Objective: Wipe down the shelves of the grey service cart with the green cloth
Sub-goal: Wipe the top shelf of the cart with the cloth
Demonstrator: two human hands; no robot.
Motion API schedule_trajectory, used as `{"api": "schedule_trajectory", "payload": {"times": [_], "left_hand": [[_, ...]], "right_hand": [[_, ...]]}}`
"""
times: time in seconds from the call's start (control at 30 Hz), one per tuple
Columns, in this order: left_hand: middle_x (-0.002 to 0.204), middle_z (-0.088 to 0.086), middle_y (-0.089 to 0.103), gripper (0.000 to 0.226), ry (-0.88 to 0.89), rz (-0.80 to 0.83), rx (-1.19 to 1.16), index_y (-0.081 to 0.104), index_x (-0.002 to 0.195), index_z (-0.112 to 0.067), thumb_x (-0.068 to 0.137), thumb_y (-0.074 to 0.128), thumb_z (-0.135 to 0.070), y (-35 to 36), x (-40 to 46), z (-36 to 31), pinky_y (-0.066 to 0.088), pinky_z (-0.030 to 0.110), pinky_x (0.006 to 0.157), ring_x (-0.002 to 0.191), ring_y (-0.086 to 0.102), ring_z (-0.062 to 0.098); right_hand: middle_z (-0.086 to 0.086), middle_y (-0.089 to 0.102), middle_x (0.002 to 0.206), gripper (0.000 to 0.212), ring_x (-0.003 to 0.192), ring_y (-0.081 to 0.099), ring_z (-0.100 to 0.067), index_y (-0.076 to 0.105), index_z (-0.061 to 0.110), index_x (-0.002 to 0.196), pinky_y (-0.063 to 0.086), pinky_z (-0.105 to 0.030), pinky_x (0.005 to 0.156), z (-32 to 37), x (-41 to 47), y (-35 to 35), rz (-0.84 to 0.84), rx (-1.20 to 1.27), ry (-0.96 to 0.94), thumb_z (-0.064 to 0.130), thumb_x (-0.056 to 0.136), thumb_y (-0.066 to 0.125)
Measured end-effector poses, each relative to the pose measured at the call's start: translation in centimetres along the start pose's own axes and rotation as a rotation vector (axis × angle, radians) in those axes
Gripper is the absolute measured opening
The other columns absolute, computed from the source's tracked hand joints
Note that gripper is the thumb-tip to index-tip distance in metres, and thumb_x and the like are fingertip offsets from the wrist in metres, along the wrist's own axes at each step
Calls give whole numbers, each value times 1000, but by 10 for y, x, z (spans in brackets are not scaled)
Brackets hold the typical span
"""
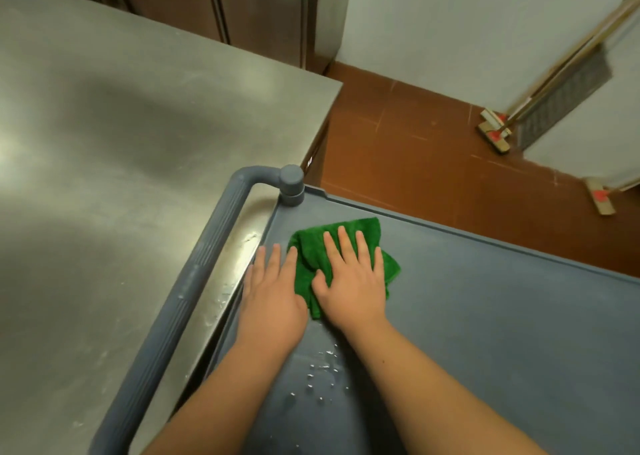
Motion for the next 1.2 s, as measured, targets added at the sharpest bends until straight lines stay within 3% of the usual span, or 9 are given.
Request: {"api": "schedule_trajectory", "payload": {"times": [0.27, 0.53, 0.7, 0.83, 0.93, 1.03, 1.2], "left_hand": [[162, 8, 12, 75, 114, 84, 38, 16, 154, -20, 85, 45, -17, 56, -45, -123, 7, 41, 121, 149, 3, 28], [161, 10, 15, 75, 284, 153, 21, 19, 154, -20, 83, 47, -18, 148, -116, -322, 10, 41, 121, 149, 5, 29], [162, 8, 14, 75, 339, 192, 34, 19, 153, -21, 84, 47, -16, 168, -140, -381, 10, 41, 121, 149, 3, 28], [162, 7, 13, 74, 320, 187, 57, 19, 153, -22, 85, 46, -17, 166, -144, -377, 11, 42, 121, 150, 2, 27], [162, 8, 15, 74, 278, 183, 63, 20, 153, -22, 84, 46, -14, 159, -153, -352, 13, 41, 120, 150, 3, 27], [162, 7, 15, 74, 218, 174, 49, 21, 153, -22, 84, 45, -12, 148, -159, -314, 14, 40, 120, 150, 3, 26], [160, 9, 22, 71, 161, 124, 14, 26, 152, -20, 84, 45, -11, 124, -162, -249, 15, 39, 120, 149, 8, 28]], "right_hand": [[2, 20, 165, 74, 153, 8, -20, 31, 27, 155, 9, -45, 124, -171, -80, -34, -33, 7, 144, 47, 85, 37], [-2, 23, 164, 73, 153, 9, -23, 36, 17, 153, 9, -42, 125, -404, -186, -89, -53, 27, 374, 38, 83, 43], [-3, 21, 164, 69, 153, 8, -23, 35, 16, 153, 10, -43, 125, -509, -246, -123, -73, 22, 520, 34, 88, 47], [1, 25, 163, 66, 152, 11, -20, 42, 17, 150, 12, -41, 125, -523, -272, -125, -136, 93, 501, 31, 86, 44], [-2, 35, 159, 62, 151, 13, -25, 50, 22, 145, 12, -48, 123, -505, -279, -111, -223, 155, 487, 38, 86, 41], [-4, 44, 153, 60, 149, 19, -31, 57, 24, 139, 16, -55, 121, -466, -269, -99, -290, 210, 495, 46, 88, 36], [-3, 48, 151, 59, 147, 27, -32, 60, 26, 137, 19, -52, 119, -368, -245, -71, -256, 192, 398, 45, 88, 34]]}}
Point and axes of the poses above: each hand's wrist, its own x-axis towards the middle knuckle, its own y-axis out of the palm, z = x × y, the point moved 1 cm from there along x, towards the middle knuckle
